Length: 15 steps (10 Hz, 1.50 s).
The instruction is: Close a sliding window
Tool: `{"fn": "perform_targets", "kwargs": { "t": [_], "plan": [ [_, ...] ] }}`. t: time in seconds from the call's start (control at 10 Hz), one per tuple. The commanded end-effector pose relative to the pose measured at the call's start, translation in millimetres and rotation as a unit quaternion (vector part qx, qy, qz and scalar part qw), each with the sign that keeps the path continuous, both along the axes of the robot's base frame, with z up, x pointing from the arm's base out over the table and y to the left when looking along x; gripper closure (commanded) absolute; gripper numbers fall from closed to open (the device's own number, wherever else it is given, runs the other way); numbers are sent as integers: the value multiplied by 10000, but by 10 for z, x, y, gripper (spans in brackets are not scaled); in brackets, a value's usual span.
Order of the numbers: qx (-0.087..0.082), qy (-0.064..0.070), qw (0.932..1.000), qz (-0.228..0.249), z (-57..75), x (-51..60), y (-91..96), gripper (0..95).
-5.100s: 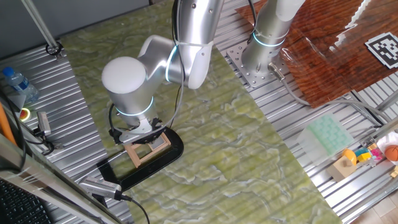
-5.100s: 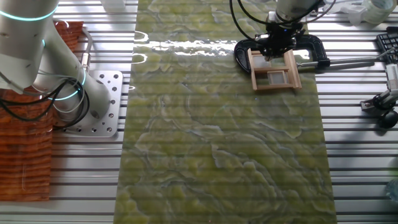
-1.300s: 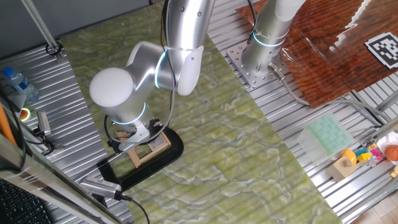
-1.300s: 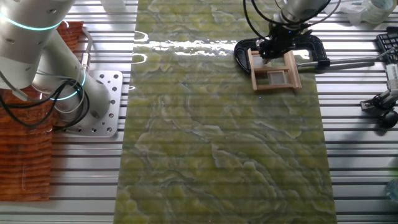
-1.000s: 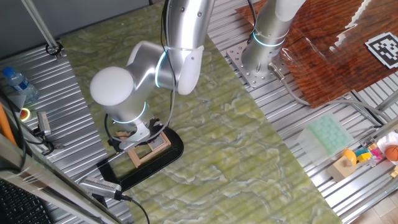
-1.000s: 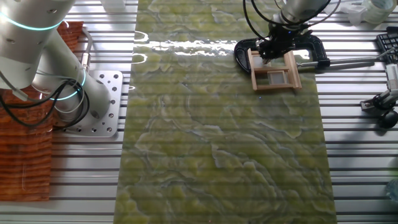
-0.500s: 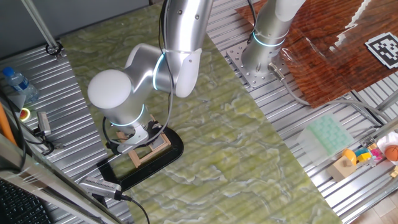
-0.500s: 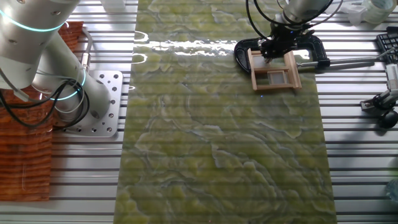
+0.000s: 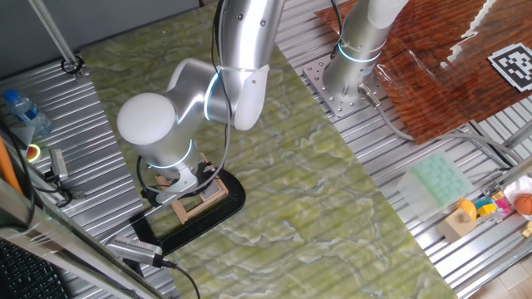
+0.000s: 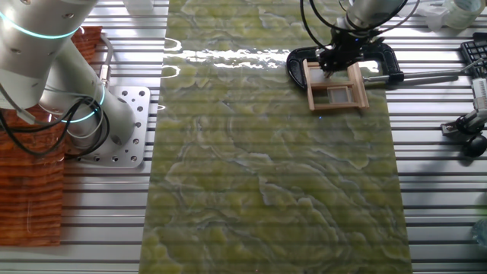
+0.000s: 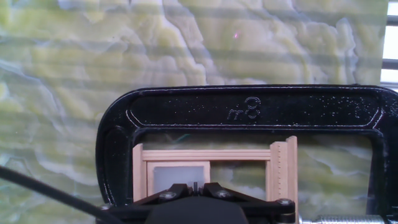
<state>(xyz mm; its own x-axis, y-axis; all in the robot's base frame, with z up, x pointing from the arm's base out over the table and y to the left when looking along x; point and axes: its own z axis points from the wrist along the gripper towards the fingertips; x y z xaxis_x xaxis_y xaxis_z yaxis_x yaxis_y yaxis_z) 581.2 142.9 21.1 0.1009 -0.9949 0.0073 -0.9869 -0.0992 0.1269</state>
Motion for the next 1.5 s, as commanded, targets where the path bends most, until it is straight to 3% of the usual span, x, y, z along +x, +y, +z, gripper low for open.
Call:
{"fn": "perform_targets", "kwargs": {
  "t": [0.1, 1.5],
  "plan": [
    [-6, 7, 10000, -25, -7, 2, 1, 950],
    [-24, -45, 9998, -210, -7, 124, 82, 950]
  ]
}}
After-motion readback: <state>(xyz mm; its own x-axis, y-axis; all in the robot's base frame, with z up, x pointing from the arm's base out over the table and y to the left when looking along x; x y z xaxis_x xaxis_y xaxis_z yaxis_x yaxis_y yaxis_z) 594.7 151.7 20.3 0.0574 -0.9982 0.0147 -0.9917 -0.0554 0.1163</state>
